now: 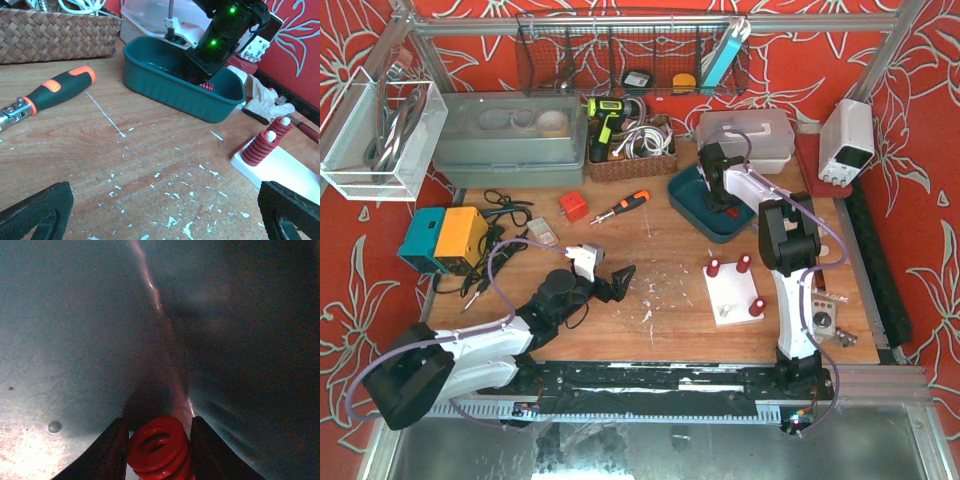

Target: Install the large spring

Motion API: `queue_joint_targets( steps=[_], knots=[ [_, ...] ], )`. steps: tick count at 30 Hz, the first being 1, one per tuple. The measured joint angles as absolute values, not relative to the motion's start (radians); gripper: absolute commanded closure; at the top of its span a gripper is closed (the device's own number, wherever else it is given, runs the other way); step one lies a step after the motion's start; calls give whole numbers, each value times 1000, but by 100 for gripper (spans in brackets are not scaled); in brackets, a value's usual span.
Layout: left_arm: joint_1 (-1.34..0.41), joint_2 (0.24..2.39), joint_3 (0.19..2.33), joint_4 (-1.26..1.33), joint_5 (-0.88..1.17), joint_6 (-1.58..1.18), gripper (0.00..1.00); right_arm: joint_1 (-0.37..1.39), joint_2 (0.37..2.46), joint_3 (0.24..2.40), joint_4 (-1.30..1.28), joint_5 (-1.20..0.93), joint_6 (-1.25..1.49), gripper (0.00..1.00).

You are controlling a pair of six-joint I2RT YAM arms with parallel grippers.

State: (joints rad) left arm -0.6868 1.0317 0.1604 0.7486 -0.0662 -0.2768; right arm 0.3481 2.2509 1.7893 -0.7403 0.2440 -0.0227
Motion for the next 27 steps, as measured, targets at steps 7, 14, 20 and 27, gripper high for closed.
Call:
queue_joint_targets(
  steps=[7,14,20,27],
  knots=[
    [-687,1032,160,749,-66,-278,0,349,2256,1802,-752,261,-66,86],
    [-687,1032,160,749,-65,-277,0,355,2233,1789,-750,241,-73,100],
    [-687,1037,160,750,-64,-277,1,369,2131,1735,-730,226,-71,100],
    [-687,1037,160,754,-56,-279,14,374,2004,1663,-674,212,-57,100]
  ],
)
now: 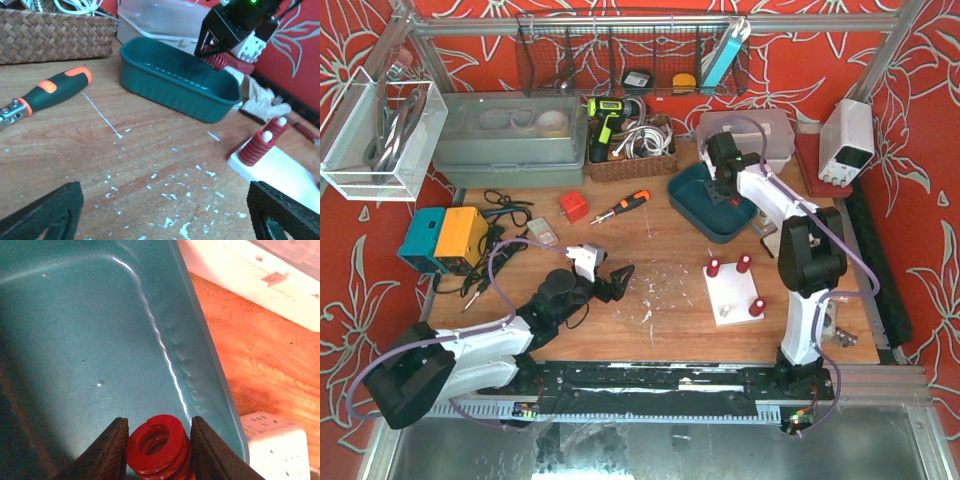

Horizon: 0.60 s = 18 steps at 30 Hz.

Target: Install the large spring

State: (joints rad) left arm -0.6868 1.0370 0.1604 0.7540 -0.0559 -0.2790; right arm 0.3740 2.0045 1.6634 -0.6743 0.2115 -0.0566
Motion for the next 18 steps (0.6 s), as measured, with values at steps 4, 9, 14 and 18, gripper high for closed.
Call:
queue_joint_targets(
  steps=[4,9,14,18],
  knots=[
    [-687,1035,160,773,-44,-286,22,376,1925,1608,-643,168,-16,100],
    [-687,1013,160,789,-13,-302,32,398,1745,1470,-558,81,102,100],
    [-687,1010,160,819,27,-362,35,463,1507,1283,-455,14,230,100],
    [-715,1017,184,846,66,-384,25,538,1303,1106,-336,-31,344,100]
  ],
)
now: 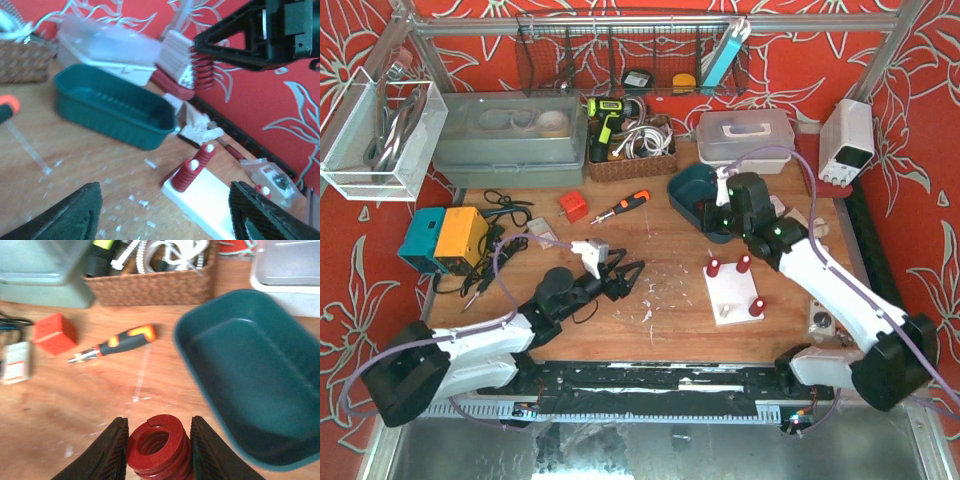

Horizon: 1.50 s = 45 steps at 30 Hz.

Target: Install the large spring

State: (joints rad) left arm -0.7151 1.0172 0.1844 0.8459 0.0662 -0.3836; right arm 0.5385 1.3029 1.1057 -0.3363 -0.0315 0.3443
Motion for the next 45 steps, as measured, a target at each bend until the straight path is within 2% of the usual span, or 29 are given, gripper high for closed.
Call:
queue_joint_targets(
  steps=[2,4,8,20,22,24,25,28,30,37,45],
  knots=[
    [-750,1037,226,857,77,-373,19,581,1226,1043,-295,-49,402,100],
    [-784,1060,268,874,86,-357,18,626,1174,1007,-262,-60,459,100],
    [-834,1104,322,918,108,-340,27,702,1115,966,-192,-83,553,100],
    [-859,1213,409,945,130,-338,26,838,1077,906,-70,-128,704,100],
    [-859,1227,431,947,133,-337,30,859,1076,896,-54,-130,717,100],
    [-860,1241,448,952,138,-335,40,876,1076,888,-44,-132,725,100],
    [-860,1248,455,955,142,-332,48,884,1076,885,-42,-132,727,100],
    [-859,1262,457,963,141,-331,84,899,1072,878,-40,-133,730,100],
    [-852,1267,448,973,139,-321,100,904,1057,871,-44,-135,725,100],
    [-878,1259,411,1012,175,-193,100,922,982,870,-165,-149,637,98],
    [-911,1255,369,971,186,25,100,923,965,869,-300,-216,506,73]
  ],
)
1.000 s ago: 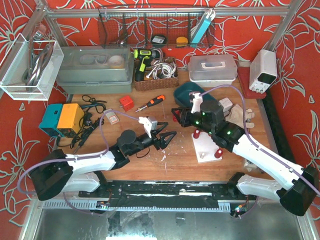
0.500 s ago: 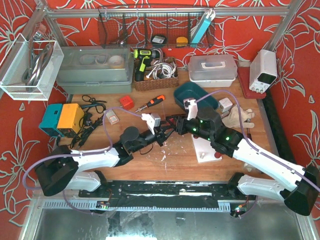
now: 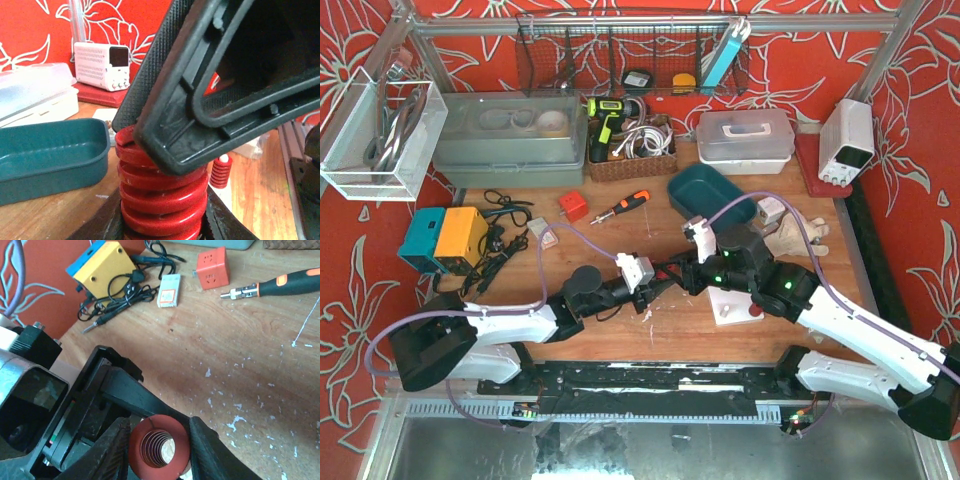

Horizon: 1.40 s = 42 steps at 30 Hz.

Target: Install the large spring

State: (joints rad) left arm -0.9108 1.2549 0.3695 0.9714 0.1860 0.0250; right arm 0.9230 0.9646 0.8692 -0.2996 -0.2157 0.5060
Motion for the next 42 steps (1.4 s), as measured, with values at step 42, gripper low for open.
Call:
queue_joint_targets(
  steps=[42],
  knots=[
    [-909,1272,364,846,194,84,98,923,1126,885,-366,-242,377,87]
  ],
)
